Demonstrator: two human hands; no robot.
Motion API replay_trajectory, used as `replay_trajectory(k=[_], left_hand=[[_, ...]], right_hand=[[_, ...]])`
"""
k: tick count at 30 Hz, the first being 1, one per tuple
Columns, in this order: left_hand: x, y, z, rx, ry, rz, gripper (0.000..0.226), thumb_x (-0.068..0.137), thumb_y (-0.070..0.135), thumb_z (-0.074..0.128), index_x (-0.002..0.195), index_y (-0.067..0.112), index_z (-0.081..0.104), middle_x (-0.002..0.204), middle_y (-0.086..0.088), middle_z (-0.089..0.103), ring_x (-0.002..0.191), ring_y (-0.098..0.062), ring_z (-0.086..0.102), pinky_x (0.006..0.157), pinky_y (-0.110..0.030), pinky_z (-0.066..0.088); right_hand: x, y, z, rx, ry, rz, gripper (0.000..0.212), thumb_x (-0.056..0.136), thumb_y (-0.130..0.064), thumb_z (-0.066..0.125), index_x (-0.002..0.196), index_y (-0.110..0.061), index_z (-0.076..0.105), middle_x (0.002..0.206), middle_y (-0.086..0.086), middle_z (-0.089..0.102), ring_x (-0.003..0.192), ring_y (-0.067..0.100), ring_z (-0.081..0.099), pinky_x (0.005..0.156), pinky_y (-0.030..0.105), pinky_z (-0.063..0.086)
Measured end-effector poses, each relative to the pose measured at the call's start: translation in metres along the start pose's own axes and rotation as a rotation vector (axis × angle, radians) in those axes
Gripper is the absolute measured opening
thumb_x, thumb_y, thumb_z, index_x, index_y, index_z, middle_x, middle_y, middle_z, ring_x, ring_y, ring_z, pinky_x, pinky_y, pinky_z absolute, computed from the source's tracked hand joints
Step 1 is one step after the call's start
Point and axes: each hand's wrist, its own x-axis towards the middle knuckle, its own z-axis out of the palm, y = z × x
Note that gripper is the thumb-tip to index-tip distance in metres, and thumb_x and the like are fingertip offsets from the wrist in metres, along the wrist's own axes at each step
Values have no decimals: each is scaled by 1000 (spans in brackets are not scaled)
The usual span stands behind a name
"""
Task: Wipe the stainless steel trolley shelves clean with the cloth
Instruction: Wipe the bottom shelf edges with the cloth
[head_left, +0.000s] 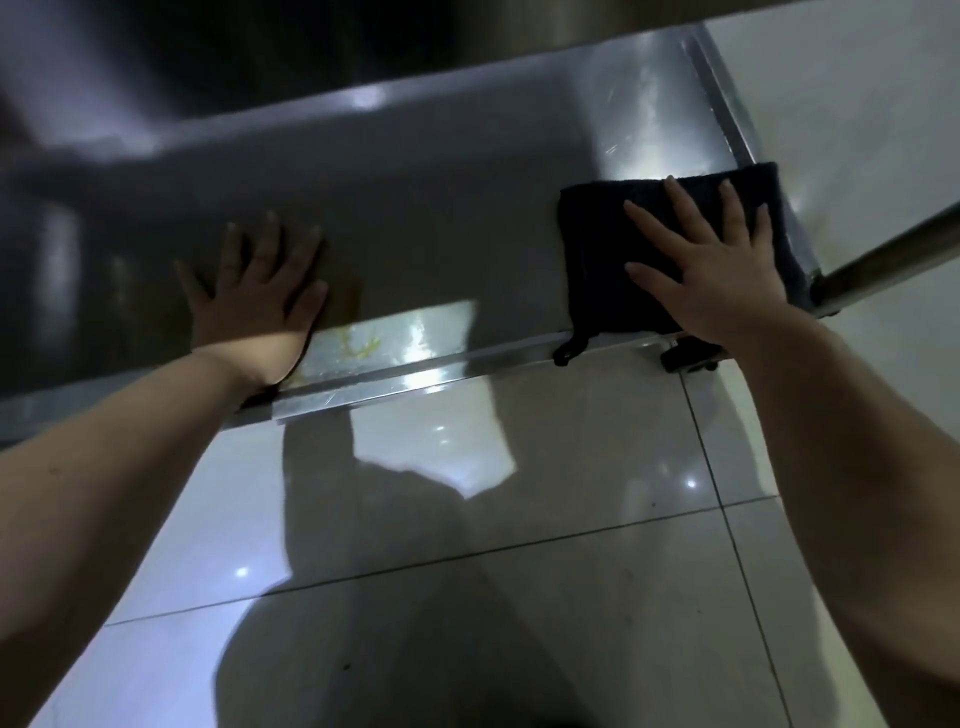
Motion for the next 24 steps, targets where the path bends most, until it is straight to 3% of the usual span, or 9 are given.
replay_trajectory(k=[4,8,11,16,21,24], left_hand=[[-2,5,1,8,34,-8,53,102,55,24,150,55,1,164,10,-6,151,-28,-8,112,-68,-7],[-1,2,2,18,43,-4,53,103,51,23,150,54,1,165,9,-6,151,-27,-7,112,-69,-6],[-1,2,2,-9,58,-13,52,103,48,24,151,53,4,165,11,-3,151,-26,-5,112,-69,-5],[0,1,4,-23,71,-9,52,102,50,24,150,55,6,164,13,-1,151,-25,-4,113,-68,-6],[0,-2,5,-30,69,7,52,102,51,21,150,54,4,164,12,-3,151,-24,-6,112,-68,-8],[1,-2,5,-21,64,10,52,102,50,21,150,54,2,164,12,-4,151,-25,-7,112,-69,-7]], right_hand=[[-4,-54,0,-54,-35,48,61,93,-69,17,147,-56,-9,164,-7,-12,147,43,-12,115,65,-6],[-18,-181,13,-49,-16,-124,63,95,-65,16,149,-50,-12,163,-1,-19,145,48,-17,110,70,-8],[-20,-231,17,-10,-37,-157,62,95,-66,13,149,-51,-13,162,-1,-22,144,47,-21,107,71,-12],[-14,-184,16,-22,32,-142,64,92,-70,23,149,-56,-2,164,-11,-10,148,40,-12,112,67,-9],[-3,-56,-4,-40,-51,79,70,82,-76,17,148,-58,1,165,-9,-4,148,40,-7,114,66,-6],[-1,-40,-5,-30,-78,148,67,86,-74,20,149,-57,1,164,-11,-8,148,41,-11,113,67,-7]])
